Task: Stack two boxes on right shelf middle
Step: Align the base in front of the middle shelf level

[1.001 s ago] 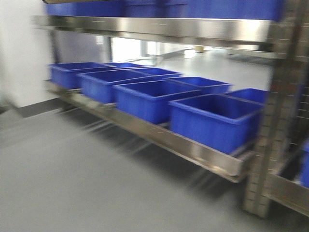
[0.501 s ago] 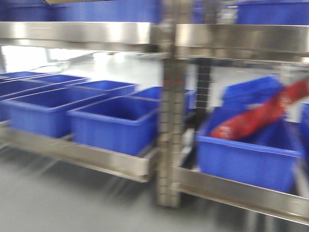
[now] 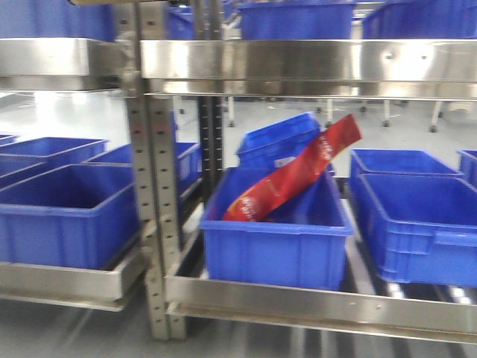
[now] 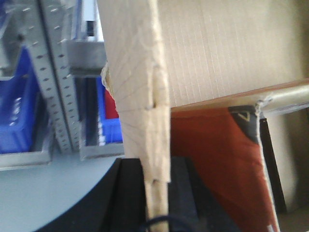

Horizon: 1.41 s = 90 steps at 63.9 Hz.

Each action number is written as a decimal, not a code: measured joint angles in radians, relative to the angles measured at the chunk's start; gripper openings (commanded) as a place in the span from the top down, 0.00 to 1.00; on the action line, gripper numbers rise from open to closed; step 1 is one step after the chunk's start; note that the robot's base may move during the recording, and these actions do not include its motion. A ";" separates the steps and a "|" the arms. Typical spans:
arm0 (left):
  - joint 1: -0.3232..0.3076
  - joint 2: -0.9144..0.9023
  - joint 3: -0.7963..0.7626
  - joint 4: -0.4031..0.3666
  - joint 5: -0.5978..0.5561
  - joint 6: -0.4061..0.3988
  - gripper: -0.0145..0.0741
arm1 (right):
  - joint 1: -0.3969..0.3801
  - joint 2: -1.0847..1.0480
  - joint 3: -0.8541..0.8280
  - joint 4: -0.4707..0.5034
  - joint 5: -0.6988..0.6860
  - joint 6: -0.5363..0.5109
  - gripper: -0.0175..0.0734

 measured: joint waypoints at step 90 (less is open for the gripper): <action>0.000 0.000 0.000 0.000 0.000 0.000 0.96 | 0.000 0.000 0.000 -0.002 0.002 -0.002 0.99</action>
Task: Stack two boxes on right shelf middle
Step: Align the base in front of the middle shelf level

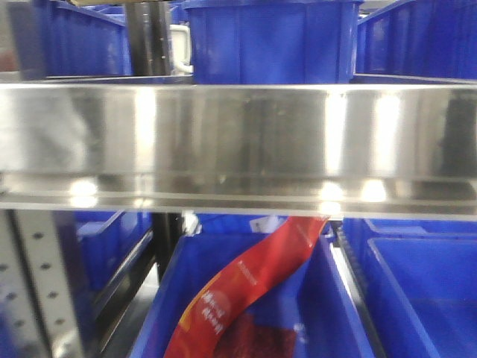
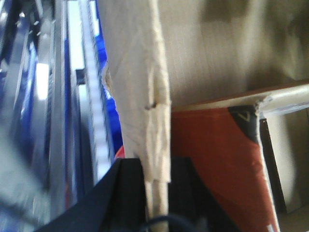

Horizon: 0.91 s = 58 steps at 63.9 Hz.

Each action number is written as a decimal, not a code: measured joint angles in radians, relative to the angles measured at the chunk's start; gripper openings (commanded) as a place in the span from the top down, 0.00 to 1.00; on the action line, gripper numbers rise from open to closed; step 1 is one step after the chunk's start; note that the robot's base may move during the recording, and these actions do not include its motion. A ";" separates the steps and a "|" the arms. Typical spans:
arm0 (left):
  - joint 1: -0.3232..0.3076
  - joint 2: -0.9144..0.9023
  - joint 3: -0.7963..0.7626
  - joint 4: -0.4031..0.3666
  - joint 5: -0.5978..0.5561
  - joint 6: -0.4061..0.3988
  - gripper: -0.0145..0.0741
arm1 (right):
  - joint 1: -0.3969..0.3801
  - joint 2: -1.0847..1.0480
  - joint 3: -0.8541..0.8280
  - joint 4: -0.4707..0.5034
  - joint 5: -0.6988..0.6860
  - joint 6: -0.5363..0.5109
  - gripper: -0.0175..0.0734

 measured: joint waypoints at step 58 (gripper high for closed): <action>0.000 0.000 0.000 0.000 0.000 0.000 0.96 | 0.000 0.000 0.000 0.000 0.000 0.000 0.99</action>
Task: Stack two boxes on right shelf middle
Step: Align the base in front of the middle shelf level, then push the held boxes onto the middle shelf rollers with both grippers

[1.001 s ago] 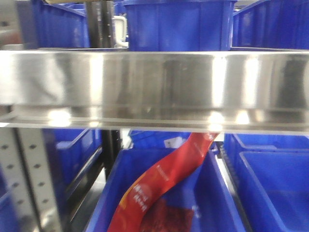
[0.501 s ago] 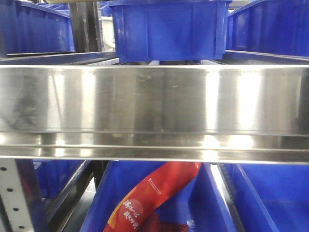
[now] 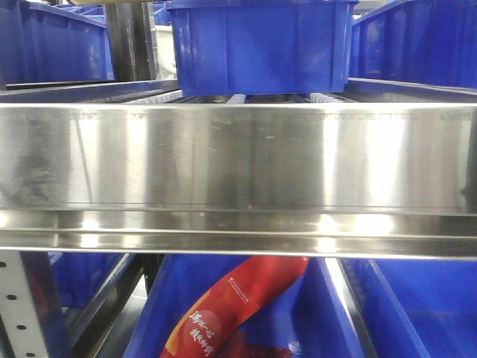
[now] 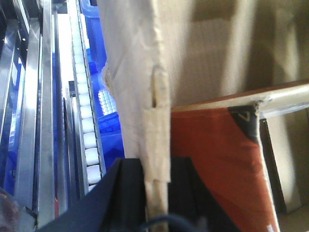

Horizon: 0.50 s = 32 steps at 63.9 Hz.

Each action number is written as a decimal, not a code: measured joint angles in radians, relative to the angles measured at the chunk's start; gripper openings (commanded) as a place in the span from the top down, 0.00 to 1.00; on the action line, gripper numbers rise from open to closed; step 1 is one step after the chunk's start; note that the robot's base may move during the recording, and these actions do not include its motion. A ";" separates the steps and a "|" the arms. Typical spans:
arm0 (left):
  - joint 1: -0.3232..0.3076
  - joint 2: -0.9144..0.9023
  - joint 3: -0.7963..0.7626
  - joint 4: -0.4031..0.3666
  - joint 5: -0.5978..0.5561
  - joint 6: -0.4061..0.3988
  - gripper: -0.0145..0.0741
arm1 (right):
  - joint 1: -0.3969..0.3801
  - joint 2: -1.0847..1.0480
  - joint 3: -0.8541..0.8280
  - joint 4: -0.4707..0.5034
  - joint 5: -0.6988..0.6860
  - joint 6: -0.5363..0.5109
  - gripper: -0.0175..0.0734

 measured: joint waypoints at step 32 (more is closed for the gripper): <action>0.000 0.000 0.000 0.000 0.000 0.000 0.96 | 0.000 0.000 0.000 0.000 0.000 0.000 0.99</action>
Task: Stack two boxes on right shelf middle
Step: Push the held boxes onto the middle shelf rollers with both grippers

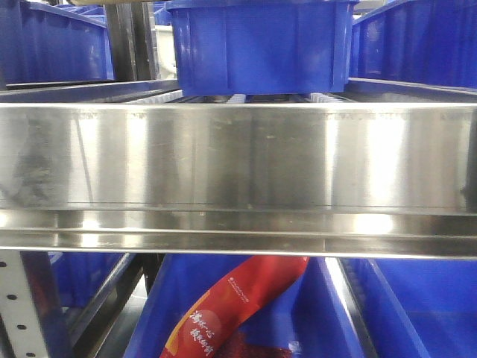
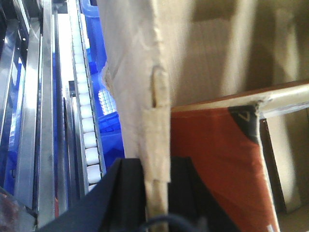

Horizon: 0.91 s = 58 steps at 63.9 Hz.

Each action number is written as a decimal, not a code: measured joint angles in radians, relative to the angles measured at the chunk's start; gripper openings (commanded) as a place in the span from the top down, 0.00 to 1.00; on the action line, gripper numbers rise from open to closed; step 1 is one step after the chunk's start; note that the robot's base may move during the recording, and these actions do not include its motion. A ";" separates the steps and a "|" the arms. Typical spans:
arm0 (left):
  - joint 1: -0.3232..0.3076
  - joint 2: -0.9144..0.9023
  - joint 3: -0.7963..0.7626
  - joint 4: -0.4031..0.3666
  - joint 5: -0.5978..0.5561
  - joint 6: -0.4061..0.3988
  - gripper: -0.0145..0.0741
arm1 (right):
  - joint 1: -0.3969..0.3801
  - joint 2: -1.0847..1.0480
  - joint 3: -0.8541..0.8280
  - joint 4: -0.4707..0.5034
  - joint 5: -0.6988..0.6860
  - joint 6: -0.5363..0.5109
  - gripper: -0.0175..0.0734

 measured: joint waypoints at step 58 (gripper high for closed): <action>-0.006 0.232 0.013 0.103 0.008 0.000 0.94 | 0.000 0.205 0.097 -0.004 0.109 0.026 0.93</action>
